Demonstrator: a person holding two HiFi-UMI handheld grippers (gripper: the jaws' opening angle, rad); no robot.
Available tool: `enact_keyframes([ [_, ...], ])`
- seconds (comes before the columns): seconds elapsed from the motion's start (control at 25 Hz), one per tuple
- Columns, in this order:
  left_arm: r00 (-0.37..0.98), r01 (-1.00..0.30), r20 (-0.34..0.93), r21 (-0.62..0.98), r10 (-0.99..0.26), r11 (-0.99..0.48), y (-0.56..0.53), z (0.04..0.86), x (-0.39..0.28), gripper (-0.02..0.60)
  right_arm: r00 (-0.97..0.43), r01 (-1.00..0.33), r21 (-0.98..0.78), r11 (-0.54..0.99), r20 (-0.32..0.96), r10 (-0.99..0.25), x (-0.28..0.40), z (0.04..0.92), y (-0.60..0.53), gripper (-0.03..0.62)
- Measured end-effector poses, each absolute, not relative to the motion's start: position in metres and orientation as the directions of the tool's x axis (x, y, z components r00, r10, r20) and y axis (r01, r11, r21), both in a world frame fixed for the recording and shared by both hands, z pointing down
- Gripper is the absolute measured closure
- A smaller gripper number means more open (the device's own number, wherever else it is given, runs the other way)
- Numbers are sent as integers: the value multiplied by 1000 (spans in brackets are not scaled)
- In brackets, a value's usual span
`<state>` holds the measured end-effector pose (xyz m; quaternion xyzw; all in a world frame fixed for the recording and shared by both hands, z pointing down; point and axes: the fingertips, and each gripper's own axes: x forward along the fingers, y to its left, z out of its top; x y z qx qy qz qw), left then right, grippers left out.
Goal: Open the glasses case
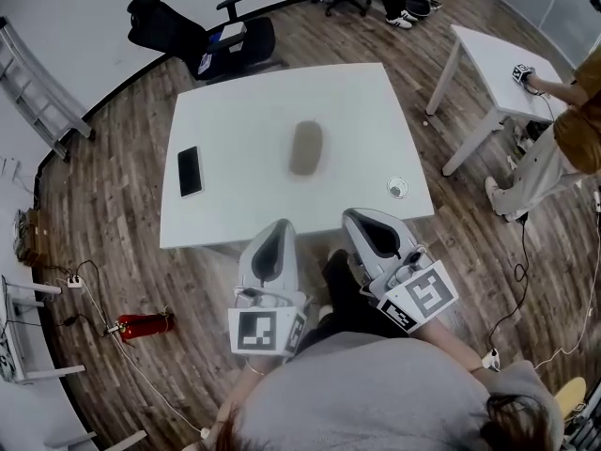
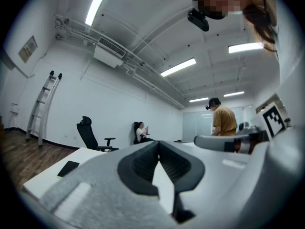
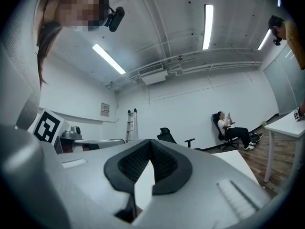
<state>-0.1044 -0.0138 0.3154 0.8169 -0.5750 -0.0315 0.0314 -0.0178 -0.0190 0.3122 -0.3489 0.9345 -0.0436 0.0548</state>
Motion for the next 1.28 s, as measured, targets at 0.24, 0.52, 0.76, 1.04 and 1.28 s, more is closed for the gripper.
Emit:
enact_keyframes([
  [0.24, 325, -942, -11, 86, -946, -325, -73, 324, -116, 580, -765, -631, -113, 767, -74, -640, -34, 320, -76, 591],
  [0.52, 302, -950, -10, 82, -953, -301, -162, 318, -124, 580, -780, -617, -89, 782, -62, -622, -41, 312, -167, 591],
  [0.76, 276, -958, -3, 81, -961, -276, -216, 318, -125, 580, -798, -596, -85, 798, -52, -601, -40, 309, -224, 591],
  [1.04, 299, -951, 57, 99, -953, -292, -249, 332, -133, 580, -789, -608, -106, 787, -27, -614, -48, 314, -260, 591],
  [1.28, 345, -938, 279, 71, -896, -339, -271, 371, -130, 524, -777, -623, -117, 773, -23, -630, -48, 316, -273, 591],
])
